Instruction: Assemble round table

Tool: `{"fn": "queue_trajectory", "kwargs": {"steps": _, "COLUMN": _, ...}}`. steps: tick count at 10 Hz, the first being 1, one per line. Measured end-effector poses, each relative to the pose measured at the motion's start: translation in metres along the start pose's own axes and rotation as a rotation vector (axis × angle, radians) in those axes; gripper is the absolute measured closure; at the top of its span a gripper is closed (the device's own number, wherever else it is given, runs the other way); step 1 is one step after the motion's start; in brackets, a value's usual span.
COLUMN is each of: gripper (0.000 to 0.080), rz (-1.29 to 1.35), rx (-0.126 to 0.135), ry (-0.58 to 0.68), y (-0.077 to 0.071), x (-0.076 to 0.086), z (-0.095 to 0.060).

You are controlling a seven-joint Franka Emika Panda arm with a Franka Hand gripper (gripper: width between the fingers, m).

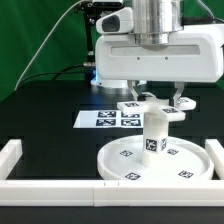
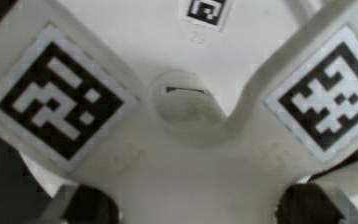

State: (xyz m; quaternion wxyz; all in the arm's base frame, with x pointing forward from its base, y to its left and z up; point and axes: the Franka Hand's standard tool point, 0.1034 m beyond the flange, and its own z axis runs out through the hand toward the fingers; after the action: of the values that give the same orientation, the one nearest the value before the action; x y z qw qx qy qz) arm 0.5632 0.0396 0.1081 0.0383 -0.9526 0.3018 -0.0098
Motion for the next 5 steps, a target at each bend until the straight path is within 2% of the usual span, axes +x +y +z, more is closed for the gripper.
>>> {"fn": "queue_trajectory", "kwargs": {"steps": 1, "gripper": 0.036, "rz": 0.125, "rx": 0.008, "ry": 0.006, "y": -0.0012, "x": 0.0, "z": 0.0003}}
{"fn": "queue_trajectory", "kwargs": {"steps": 4, "gripper": 0.036, "rz": 0.341, "rx": 0.01, "ry": 0.006, "y": -0.001, "x": 0.0003, "z": 0.0004}}
{"fn": "queue_trajectory", "kwargs": {"steps": 5, "gripper": 0.0328, "rz": 0.378, "rx": 0.01, "ry": 0.005, "y": -0.0011, "x": 0.0001, "z": 0.0007}}
